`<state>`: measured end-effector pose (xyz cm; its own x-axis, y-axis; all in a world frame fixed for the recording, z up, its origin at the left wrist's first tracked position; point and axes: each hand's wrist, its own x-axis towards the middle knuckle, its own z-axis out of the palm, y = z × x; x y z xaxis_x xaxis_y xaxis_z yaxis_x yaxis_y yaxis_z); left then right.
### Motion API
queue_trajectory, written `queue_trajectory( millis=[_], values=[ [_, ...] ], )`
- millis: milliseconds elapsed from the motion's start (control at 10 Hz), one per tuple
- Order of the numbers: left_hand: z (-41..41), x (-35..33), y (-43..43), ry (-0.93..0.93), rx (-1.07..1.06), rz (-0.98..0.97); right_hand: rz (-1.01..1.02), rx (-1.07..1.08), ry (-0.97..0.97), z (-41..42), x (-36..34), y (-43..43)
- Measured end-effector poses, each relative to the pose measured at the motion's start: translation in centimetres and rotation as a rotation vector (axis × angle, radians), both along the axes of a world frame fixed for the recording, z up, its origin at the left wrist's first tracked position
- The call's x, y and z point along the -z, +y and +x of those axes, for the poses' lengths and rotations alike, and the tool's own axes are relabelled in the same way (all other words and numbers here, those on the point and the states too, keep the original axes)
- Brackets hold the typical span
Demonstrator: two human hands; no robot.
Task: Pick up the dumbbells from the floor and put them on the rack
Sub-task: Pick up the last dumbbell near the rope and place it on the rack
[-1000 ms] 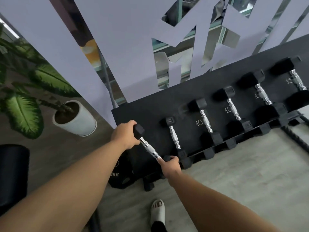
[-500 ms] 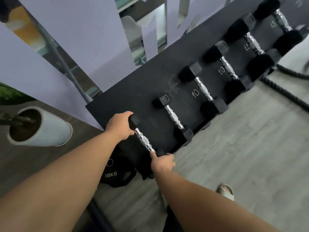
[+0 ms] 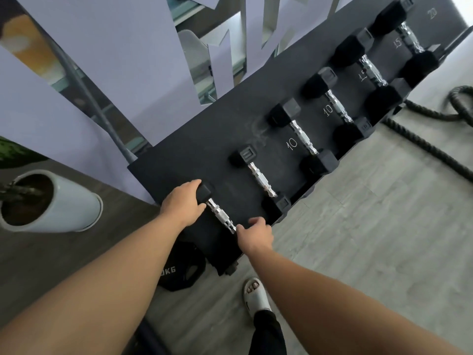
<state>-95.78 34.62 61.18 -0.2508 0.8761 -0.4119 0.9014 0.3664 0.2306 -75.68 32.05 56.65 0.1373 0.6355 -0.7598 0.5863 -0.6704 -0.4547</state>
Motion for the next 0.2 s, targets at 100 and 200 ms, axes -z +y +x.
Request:
queue_trajectory(
  millis=[100, 200],
  values=[
    [-0.2, -1.4, -0.9, 0.047, 0.041, 0.006, 0.131, -0.409, -0.036, 1.4, -1.8, 1.3],
    [-0.9, -1.8, -1.4, 0.051, 0.045, 0.002, 0.166, -0.604, -0.084, 2.3, -2.4, 2.9]
  ],
)
